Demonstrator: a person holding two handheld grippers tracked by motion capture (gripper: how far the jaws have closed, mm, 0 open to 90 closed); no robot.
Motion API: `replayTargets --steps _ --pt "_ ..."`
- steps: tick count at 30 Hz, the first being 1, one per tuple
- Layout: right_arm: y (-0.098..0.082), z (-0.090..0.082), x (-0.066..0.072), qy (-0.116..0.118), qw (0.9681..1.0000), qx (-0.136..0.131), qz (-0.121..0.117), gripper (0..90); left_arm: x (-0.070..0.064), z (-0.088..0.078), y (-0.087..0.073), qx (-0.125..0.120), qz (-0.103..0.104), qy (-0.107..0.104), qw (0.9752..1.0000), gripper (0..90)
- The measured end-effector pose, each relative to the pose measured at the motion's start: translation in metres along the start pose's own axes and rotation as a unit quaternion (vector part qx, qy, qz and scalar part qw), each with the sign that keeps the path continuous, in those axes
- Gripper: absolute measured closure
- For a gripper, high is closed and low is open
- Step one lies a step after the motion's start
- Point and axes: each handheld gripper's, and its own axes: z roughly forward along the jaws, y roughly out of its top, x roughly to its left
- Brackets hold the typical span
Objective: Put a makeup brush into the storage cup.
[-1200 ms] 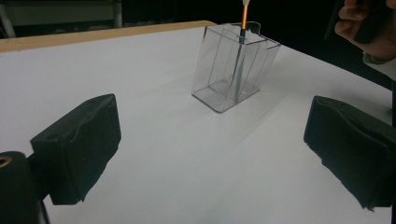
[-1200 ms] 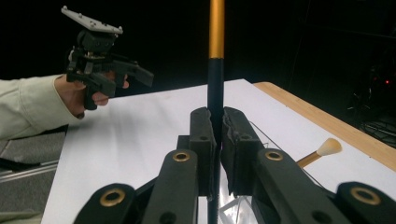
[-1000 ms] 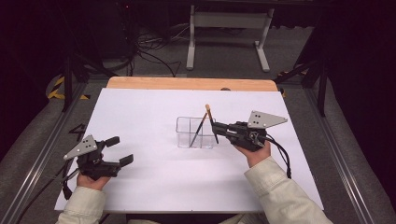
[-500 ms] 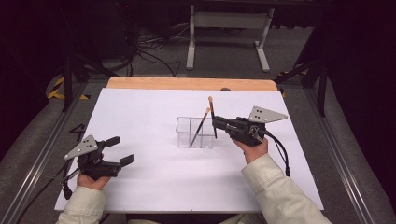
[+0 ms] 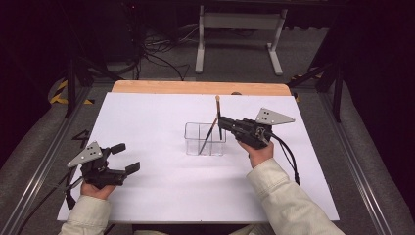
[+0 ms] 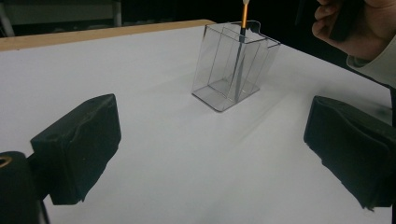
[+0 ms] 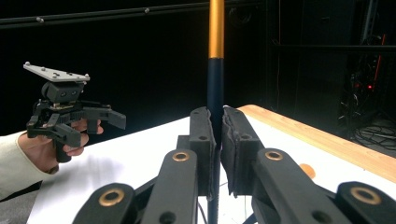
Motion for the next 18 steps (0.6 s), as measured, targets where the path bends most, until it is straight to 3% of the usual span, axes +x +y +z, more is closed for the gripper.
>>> replayTargets --steps 18 --pt "0.003 0.026 0.0 -0.005 1.0 -0.006 -0.003 82.7 0.001 0.0 -0.001 0.003 0.0 -0.002 1.0 4.5"
